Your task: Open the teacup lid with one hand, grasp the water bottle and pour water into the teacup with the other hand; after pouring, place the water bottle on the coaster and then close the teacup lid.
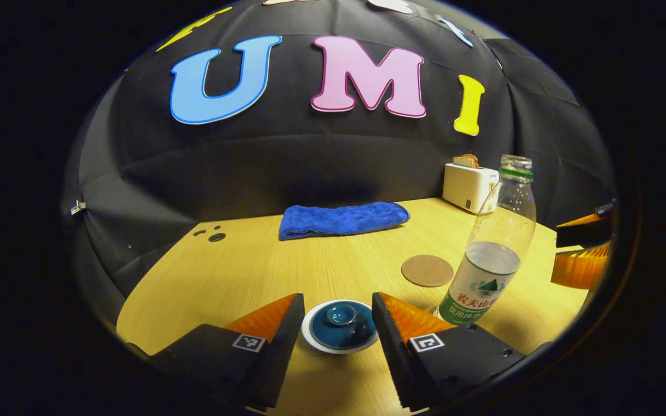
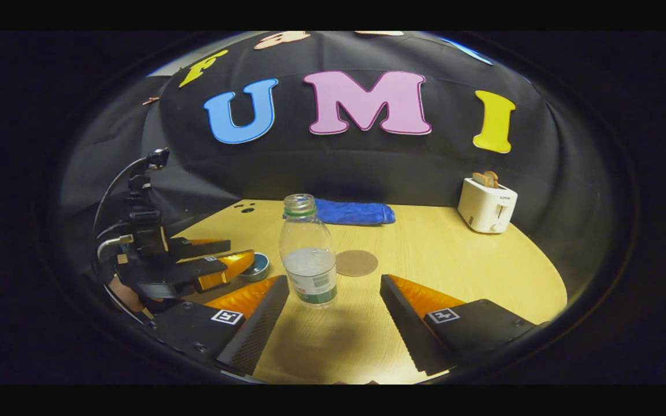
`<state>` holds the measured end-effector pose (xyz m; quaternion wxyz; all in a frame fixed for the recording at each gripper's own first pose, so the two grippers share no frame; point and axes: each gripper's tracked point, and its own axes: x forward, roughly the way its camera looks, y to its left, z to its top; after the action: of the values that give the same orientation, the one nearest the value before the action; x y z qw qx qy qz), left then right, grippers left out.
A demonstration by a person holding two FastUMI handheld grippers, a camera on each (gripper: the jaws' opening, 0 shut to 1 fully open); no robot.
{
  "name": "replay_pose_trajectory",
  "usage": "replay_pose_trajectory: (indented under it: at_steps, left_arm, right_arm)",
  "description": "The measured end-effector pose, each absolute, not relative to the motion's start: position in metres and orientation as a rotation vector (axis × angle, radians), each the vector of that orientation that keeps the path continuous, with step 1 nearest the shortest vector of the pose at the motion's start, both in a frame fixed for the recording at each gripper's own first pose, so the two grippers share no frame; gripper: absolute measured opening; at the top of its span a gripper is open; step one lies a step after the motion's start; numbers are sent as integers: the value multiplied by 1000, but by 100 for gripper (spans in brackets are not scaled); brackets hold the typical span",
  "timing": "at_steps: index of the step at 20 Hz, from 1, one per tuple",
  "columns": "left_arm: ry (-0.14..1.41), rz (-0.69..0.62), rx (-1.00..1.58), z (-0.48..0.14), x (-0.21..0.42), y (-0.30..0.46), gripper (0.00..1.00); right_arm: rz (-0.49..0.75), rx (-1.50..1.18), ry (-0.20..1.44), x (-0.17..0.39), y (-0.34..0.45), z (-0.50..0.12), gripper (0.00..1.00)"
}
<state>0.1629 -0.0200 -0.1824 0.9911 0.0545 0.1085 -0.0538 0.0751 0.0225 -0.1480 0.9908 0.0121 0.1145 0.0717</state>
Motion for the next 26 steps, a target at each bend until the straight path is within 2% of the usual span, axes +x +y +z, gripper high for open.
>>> replay_pose_trajectory:
  at_steps: [4, 5, 6, 7, 8, 9, 10, 11, 12, 13, 16, 19, 20, 24, 26]
  left_arm:
    - [223, -124, 96, -191, 166, -23, 69]
    - [221, -125, 98, -192, 167, -24, 64]
    - [222, -127, 103, -193, 167, -25, 66]
    - [225, -128, 106, -196, 166, -26, 57]
    - [225, -128, 106, -196, 167, -26, 55]
    - [219, -128, 106, -196, 167, -26, 48]
    - [221, -127, 106, -196, 168, -26, 52]
    - [219, -126, 105, -196, 167, -25, 49]
    - [215, -126, 104, -195, 168, -25, 47]
    - [215, -123, 106, -196, 169, -24, 40]
    - [210, -122, 109, -196, 169, -24, 31]
    - [200, -116, 103, -194, 167, -23, 34]
    - [197, -111, 98, -192, 166, -22, 25]
    - [171, -93, 68, -180, 160, -14, 25]
    - [155, -87, 61, -170, 156, -9, 22]
  right_arm:
    - [152, 15, 222, 77, 27, -154, 99]
    - [155, 15, 219, 78, 28, -154, 99]
    - [159, 16, 215, 80, 29, -154, 99]
    - [161, 16, 211, 84, 31, -153, 99]
    - [163, 16, 206, 88, 33, -153, 99]
    - [166, 15, 200, 94, 36, -151, 99]
    - [169, 15, 193, 97, 37, -149, 99]
    - [172, 13, 185, 99, 38, -148, 99]
    - [175, 12, 176, 102, 40, -148, 99]
    - [177, 8, 170, 104, 41, -149, 99]
    - [188, -5, 163, 109, 46, -152, 99]
    - [195, 2, 161, 114, 51, -156, 99]
    - [194, 4, 161, 116, 54, -157, 99]
    - [190, 12, 151, 126, 60, -159, 99]
    - [183, 14, 145, 131, 61, -160, 99]
